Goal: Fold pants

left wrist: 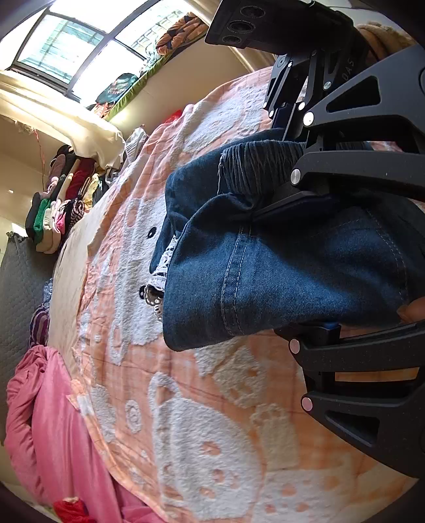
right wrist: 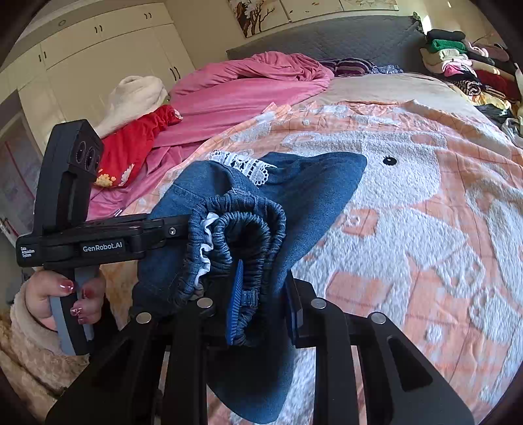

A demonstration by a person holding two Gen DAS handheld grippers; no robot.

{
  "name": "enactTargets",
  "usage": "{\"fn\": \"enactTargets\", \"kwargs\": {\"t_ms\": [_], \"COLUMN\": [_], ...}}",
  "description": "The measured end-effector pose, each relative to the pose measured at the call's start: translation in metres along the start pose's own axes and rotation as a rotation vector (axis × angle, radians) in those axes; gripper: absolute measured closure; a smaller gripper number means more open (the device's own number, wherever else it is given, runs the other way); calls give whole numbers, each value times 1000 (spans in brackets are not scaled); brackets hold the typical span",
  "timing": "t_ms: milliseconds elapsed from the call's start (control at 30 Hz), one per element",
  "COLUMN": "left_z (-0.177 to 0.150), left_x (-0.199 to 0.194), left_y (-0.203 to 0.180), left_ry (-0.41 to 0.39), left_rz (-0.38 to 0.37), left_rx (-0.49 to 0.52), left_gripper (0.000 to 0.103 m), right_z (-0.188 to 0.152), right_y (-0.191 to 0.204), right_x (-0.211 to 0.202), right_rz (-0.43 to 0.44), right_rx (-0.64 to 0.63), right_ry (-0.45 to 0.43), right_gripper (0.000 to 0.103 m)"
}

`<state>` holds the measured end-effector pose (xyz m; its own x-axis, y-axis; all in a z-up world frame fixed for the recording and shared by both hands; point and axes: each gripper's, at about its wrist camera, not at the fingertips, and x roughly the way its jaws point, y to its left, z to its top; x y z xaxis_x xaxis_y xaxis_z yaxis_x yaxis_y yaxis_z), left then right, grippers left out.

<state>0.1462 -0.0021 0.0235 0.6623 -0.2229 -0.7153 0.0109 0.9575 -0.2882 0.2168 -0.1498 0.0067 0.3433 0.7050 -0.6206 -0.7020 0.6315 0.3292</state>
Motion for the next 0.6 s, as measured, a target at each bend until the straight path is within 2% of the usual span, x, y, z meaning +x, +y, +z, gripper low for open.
{"fn": "enactTargets", "kwargs": {"t_ms": [267,600], "left_z": [18,4], "left_x": [16,43], "left_y": [13,30], "left_ry": [10,68], "left_rz": [18,41], "left_rx": [0,-31], "left_gripper": [65,65], "right_z": [18,5], "right_y": [-10,-35], "right_x": [22,46], "right_rz": [-2,-21], "right_rx": [19,104], "right_ry": [17,76], "right_gripper": [80,80]}}
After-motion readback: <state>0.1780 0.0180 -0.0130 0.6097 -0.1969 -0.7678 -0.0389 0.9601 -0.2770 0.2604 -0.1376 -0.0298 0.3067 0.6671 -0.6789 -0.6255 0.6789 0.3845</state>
